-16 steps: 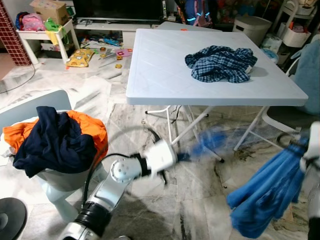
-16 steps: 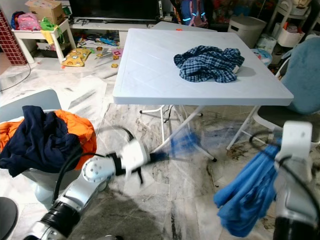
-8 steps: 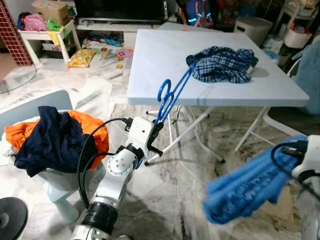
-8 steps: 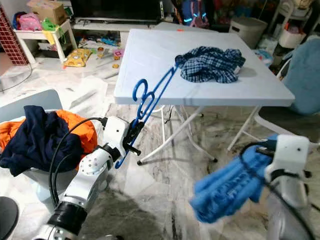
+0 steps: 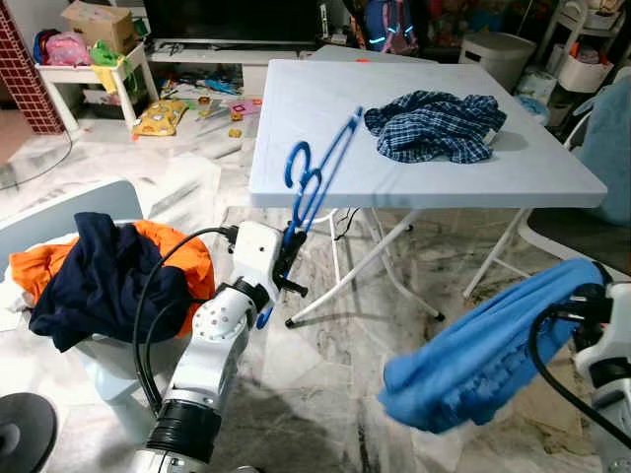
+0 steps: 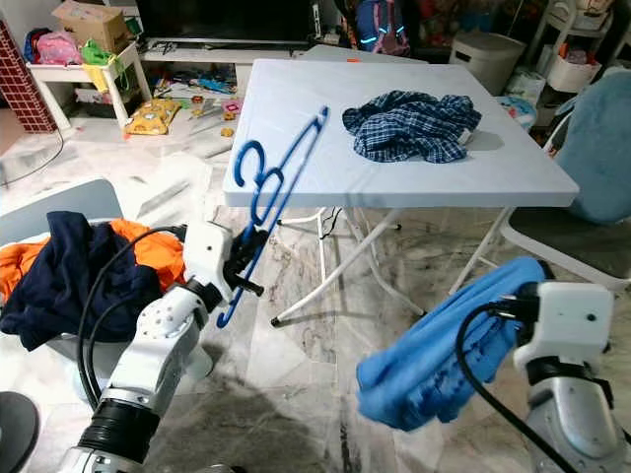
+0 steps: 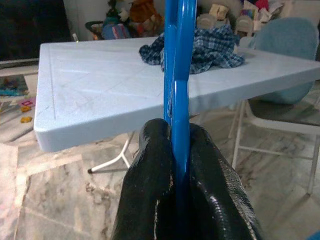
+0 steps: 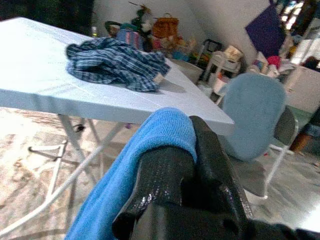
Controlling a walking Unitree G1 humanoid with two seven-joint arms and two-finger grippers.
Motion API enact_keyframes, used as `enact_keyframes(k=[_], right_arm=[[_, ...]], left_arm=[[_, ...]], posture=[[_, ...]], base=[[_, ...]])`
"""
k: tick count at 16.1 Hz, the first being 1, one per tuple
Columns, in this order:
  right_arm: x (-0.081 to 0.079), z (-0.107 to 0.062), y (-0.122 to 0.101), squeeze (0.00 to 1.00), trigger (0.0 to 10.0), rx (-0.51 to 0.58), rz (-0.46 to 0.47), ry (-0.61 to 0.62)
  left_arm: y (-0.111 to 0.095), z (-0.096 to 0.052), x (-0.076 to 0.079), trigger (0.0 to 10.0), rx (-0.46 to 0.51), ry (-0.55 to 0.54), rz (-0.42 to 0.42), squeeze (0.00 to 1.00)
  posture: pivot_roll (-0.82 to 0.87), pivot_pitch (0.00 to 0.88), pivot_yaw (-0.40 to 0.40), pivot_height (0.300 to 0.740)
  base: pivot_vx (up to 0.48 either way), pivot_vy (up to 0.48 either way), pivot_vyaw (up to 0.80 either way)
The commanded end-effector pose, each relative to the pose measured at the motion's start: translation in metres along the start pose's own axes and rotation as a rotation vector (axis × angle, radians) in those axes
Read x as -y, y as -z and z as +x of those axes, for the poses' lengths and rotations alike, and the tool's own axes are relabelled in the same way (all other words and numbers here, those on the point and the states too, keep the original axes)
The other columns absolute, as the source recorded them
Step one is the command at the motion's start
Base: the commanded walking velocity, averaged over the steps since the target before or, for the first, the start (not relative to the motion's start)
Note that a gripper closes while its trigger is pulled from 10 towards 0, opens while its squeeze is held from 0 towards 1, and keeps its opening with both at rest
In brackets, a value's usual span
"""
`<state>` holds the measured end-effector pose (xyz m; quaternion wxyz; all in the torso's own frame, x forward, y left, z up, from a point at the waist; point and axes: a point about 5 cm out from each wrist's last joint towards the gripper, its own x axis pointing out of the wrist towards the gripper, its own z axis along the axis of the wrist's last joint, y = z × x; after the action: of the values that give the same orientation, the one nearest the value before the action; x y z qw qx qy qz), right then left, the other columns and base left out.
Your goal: Hang hanger
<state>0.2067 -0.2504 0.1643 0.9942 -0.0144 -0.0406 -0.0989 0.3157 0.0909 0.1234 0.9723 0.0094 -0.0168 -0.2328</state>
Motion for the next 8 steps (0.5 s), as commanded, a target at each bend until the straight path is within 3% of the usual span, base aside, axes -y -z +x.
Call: enact_keyframes(k=[1, 5, 8], right_arm=[[-0.005, 0.001, -0.010, 0.00, 10.0, 0.029, -0.017, -0.050], [-0.003, 0.018, -0.019, 0.00, 10.0, 0.043, -0.158, -0.077], [-0.008, 0.029, -0.026, 0.00, 10.0, 0.055, -0.115, -0.099]], left_arm=[[-0.015, 0.005, 0.003, 10.0, 0.043, 0.021, 0.006, 0.00], [-0.016, 0.010, 0.006, 10.0, 0.041, 0.038, -0.019, 0.00], [-0.015, 0.013, 0.005, 10.0, 0.032, 0.042, -0.029, 0.00]], posture=[[-0.01, 0.000, -0.001, 0.740], [-0.03, 0.000, 0.019, 0.740], [-0.03, 0.000, 0.015, 0.740]], base=[[0.315, 0.000, 0.00], [0.386, 0.000, 0.00], [0.416, 0.000, 0.00]])
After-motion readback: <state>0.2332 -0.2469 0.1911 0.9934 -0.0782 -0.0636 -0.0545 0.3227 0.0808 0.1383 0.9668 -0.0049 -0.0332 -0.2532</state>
